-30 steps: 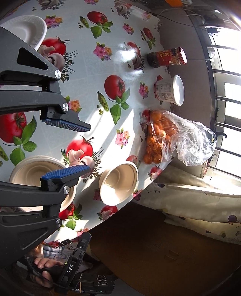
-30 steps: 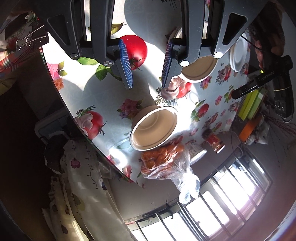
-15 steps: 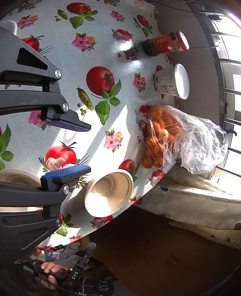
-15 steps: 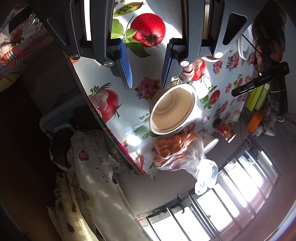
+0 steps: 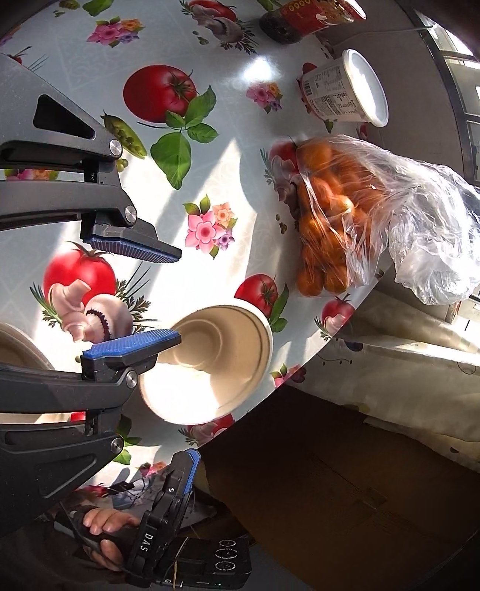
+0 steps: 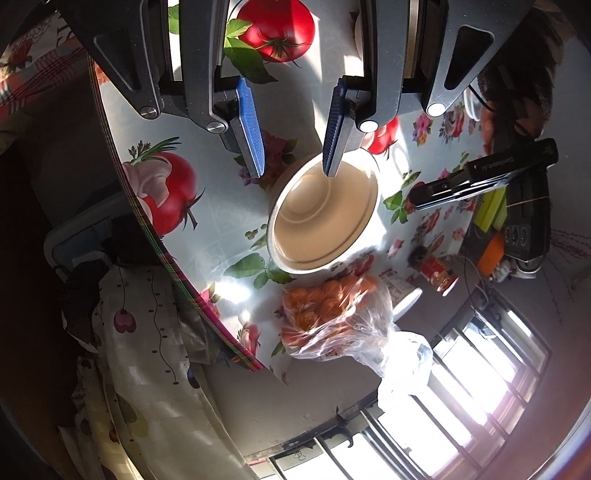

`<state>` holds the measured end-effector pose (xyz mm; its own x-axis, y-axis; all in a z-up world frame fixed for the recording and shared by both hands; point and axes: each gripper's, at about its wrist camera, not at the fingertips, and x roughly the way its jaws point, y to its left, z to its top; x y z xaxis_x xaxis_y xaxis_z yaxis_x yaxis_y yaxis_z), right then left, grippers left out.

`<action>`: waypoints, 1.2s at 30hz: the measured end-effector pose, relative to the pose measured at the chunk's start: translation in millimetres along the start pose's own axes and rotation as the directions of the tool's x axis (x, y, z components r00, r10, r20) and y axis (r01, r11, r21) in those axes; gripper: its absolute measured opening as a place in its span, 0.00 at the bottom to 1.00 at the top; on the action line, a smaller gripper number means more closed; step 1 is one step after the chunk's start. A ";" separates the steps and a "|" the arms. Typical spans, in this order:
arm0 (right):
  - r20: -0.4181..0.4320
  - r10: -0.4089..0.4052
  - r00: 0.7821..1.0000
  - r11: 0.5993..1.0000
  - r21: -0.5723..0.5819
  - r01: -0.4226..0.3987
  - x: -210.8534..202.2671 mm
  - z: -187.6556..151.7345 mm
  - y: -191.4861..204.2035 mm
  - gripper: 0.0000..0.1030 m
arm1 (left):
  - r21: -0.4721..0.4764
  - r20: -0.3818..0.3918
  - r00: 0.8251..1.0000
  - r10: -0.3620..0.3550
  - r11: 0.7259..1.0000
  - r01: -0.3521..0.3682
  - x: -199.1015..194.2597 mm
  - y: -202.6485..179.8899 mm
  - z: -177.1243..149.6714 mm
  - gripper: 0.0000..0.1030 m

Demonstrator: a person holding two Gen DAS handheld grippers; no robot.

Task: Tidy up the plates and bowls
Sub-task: 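Close the left tool on the remaining beige bowl rim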

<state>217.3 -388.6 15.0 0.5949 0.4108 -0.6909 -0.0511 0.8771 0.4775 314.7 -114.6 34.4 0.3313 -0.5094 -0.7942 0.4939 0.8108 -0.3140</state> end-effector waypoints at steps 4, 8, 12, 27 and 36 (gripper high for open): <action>-0.013 0.024 1.000 1.000 0.011 -0.024 10.1 3.8 -1.5 0.31 | 0.001 -0.030 0.999 -0.030 1.000 0.030 11.3 -0.9 5.0 0.38; -0.033 0.027 0.999 1.000 0.016 -0.026 21.7 6.3 -2.1 0.31 | 0.010 -0.064 0.998 -0.023 1.000 0.023 23.5 -1.6 7.9 0.38; -0.050 0.035 0.998 0.999 0.013 -0.034 31.2 5.7 -0.9 0.31 | 0.026 -0.083 0.996 -0.030 0.999 0.032 30.3 -4.5 7.4 0.38; -0.070 0.041 0.997 0.999 0.039 -0.038 45.2 3.5 -3.7 0.18 | 0.034 -0.110 0.993 -0.030 0.999 0.034 41.5 -6.8 9.3 0.27; -0.074 0.041 0.996 0.998 0.047 -0.038 47.0 2.6 -3.8 0.15 | 0.035 -0.110 0.994 -0.025 0.999 0.029 44.1 -7.8 8.4 0.15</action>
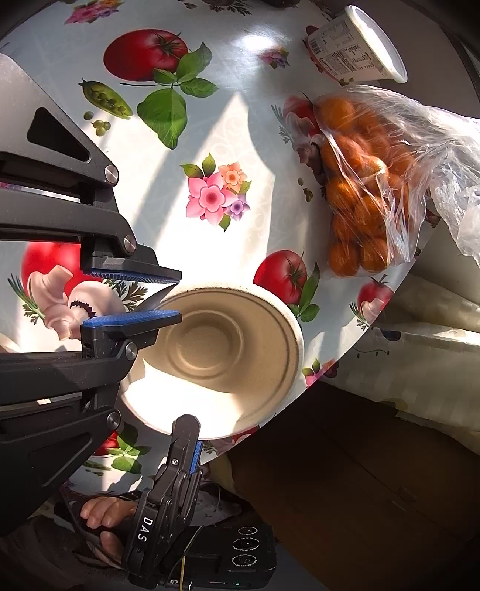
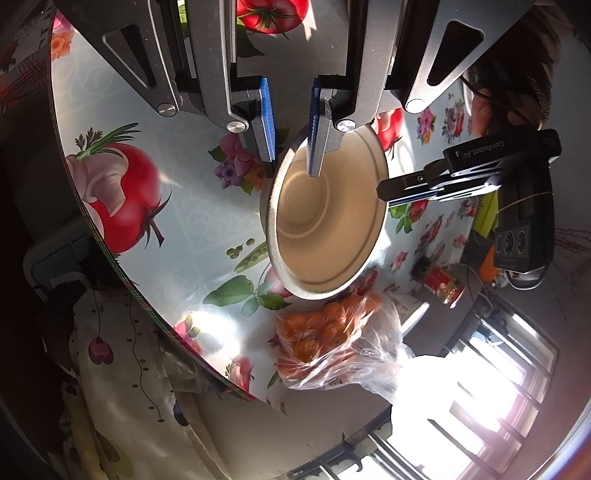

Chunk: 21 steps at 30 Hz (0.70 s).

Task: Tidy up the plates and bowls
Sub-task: 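Close the left tool on the remaining beige bowl rim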

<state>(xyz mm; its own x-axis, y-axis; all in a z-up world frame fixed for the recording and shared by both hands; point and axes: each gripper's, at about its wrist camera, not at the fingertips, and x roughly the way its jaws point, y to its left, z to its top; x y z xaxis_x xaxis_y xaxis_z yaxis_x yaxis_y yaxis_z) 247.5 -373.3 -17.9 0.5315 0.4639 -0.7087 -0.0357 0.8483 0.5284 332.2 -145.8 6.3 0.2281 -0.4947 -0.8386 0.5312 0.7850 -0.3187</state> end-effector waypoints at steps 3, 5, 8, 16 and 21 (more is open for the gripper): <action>0.000 -0.001 1.000 1.000 -0.001 0.001 0.2 0.1 0.1 0.15 | 0.000 0.002 1.000 0.002 1.000 -0.002 -0.3 -0.2 0.4 0.15; 0.000 -0.001 1.000 1.000 0.000 0.001 0.3 0.3 0.1 0.15 | 0.002 0.003 1.000 0.004 1.000 -0.004 -0.5 0.0 0.5 0.15; 0.001 -0.001 1.000 1.000 0.001 0.001 0.2 0.5 0.2 0.15 | 0.002 0.004 1.000 0.003 1.000 -0.003 -0.9 0.0 0.1 0.15; 0.003 -0.005 1.000 1.000 0.005 0.005 -0.3 -0.4 0.0 0.14 | 0.002 0.004 1.000 0.007 1.000 -0.007 -0.3 -0.6 0.2 0.14; 0.001 -0.009 1.000 1.000 0.001 0.009 0.0 0.0 0.0 0.13 | 0.001 0.005 1.000 0.006 1.000 -0.006 -0.6 0.1 0.2 0.14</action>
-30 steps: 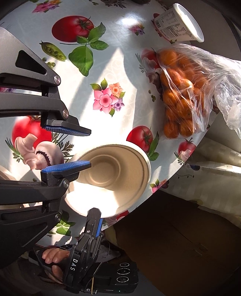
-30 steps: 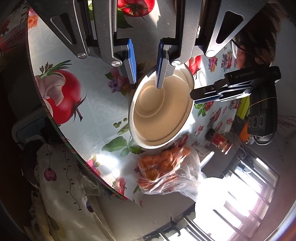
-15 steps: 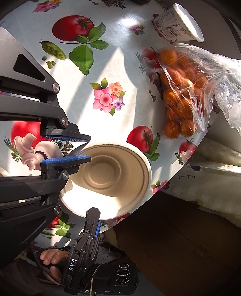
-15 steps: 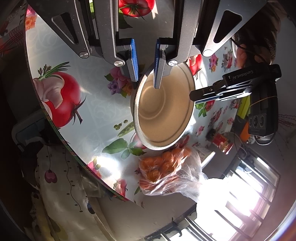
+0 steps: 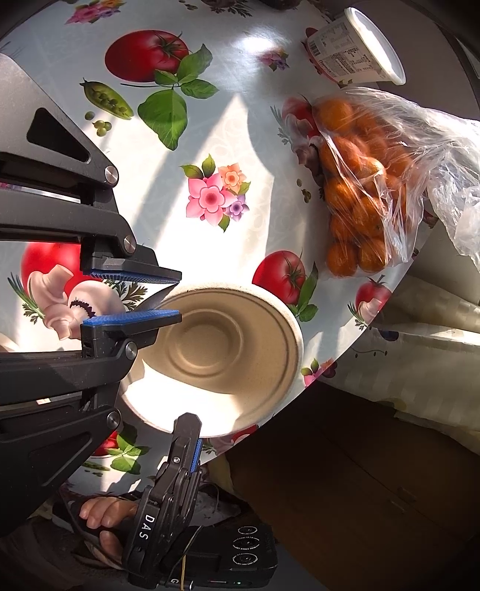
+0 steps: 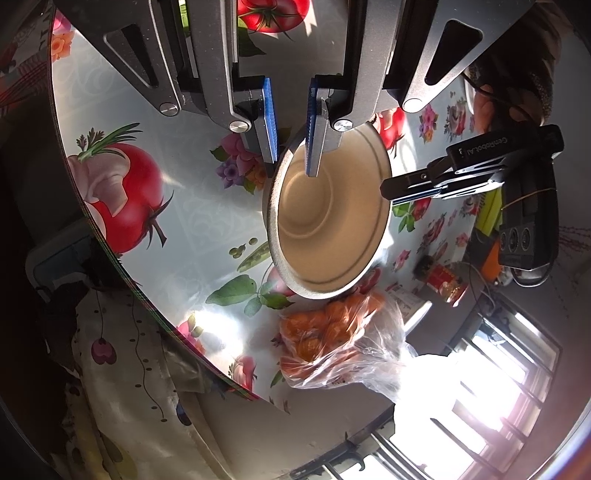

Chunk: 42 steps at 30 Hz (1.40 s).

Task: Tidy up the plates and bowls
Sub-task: 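Close the left tool on the remaining beige bowl rim, then lift the gripped beige bowl with the left tool over the nested bowls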

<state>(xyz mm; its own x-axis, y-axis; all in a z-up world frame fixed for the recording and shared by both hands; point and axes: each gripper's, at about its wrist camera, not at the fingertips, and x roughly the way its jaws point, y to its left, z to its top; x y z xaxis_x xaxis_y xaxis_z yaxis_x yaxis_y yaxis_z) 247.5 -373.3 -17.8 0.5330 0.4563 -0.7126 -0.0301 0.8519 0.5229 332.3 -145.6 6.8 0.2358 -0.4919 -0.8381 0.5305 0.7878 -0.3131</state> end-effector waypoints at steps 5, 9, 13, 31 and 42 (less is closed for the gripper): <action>0.002 0.001 1.000 1.000 0.004 -0.001 0.0 0.3 -0.1 0.13 | -0.002 0.001 1.000 -0.002 1.000 0.002 -0.6 -0.5 -0.2 0.14; 0.004 0.002 1.000 1.000 0.010 -0.002 -0.3 -0.3 -0.1 0.13 | -0.003 0.003 1.000 -0.004 1.000 0.004 -1.9 -1.3 -0.3 0.14; 0.006 0.003 1.000 1.000 0.011 -0.003 -0.7 -0.9 -0.3 0.13 | -0.006 0.007 1.000 -0.003 1.000 0.003 -2.1 -1.9 -0.6 0.14; 0.041 0.012 0.999 1.000 0.004 -0.012 -21.0 -13.9 9.0 0.13 | 0.023 0.041 0.999 0.004 1.000 -0.005 -16.1 -14.0 -8.0 0.14; 0.059 0.019 0.998 1.000 -0.011 -0.019 -34.8 -20.8 18.5 0.13 | 0.038 0.062 0.998 0.009 0.999 -0.011 -32.2 -22.9 -13.9 0.14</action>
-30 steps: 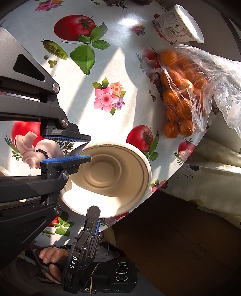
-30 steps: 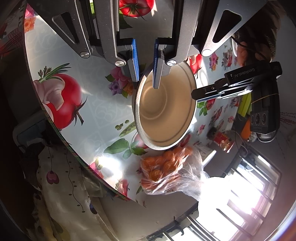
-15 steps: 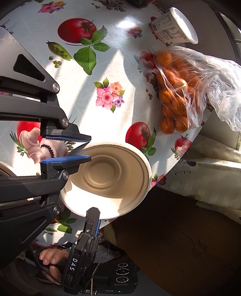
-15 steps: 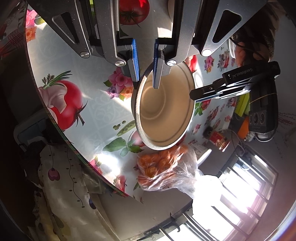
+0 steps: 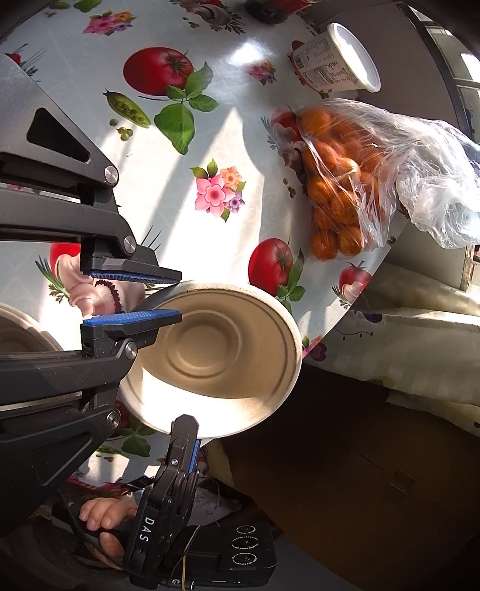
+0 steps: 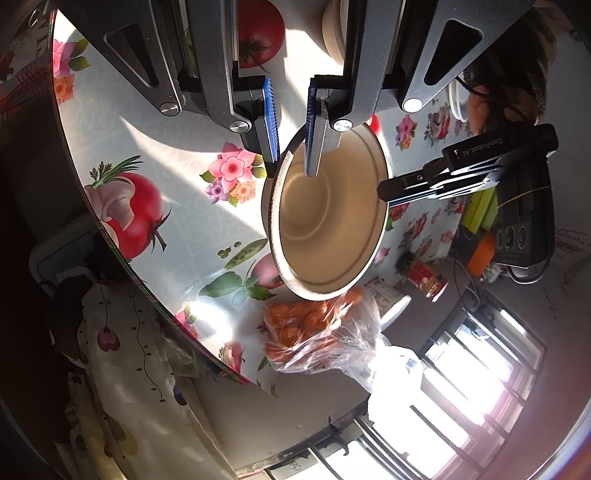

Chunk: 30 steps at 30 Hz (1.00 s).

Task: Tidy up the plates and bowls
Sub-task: 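Lift the gripped beige bowl with the left tool over the nested bowls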

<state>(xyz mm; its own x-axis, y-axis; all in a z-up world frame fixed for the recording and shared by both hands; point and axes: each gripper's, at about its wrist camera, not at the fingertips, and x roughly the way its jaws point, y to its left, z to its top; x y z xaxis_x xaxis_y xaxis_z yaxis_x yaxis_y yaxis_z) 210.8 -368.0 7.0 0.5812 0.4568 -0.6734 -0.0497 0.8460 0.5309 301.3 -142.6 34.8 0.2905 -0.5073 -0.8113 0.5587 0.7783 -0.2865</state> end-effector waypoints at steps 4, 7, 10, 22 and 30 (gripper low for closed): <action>0.009 0.003 1.000 1.000 -0.009 -0.003 -7.2 -2.6 6.7 0.13 | 0.007 0.011 1.000 0.003 1.000 -0.003 -9.1 -3.4 -2.6 0.14; 0.012 0.006 1.000 1.000 -0.014 -0.005 -11.4 -6.3 11.9 0.13 | 0.006 0.020 1.000 0.005 1.000 -0.005 -15.8 -5.4 -6.1 0.14; 0.014 0.007 1.000 1.000 -0.023 -0.007 -15.6 -10.8 16.7 0.13 | 0.005 0.029 1.000 0.007 1.000 -0.008 -20.8 -6.7 -9.4 0.14; 0.025 0.014 1.000 0.998 -0.057 -0.012 -34.7 -28.7 38.0 0.13 | -0.005 0.052 0.998 0.020 1.000 -0.020 -44.0 -14.2 -29.6 0.14; 0.017 0.022 1.000 0.998 -0.056 -0.021 -40.0 -43.1 42.5 0.13 | 0.001 0.076 0.997 0.034 0.999 -0.034 -59.2 -23.0 -43.8 0.14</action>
<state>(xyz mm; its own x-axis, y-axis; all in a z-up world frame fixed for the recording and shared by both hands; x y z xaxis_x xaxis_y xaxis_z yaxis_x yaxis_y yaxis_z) 150.5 -338.5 34.3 0.5937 0.4709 -0.6525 -0.1075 0.8500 0.5156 237.2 -114.3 67.0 0.3675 -0.5068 -0.7798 0.5495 0.7948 -0.2576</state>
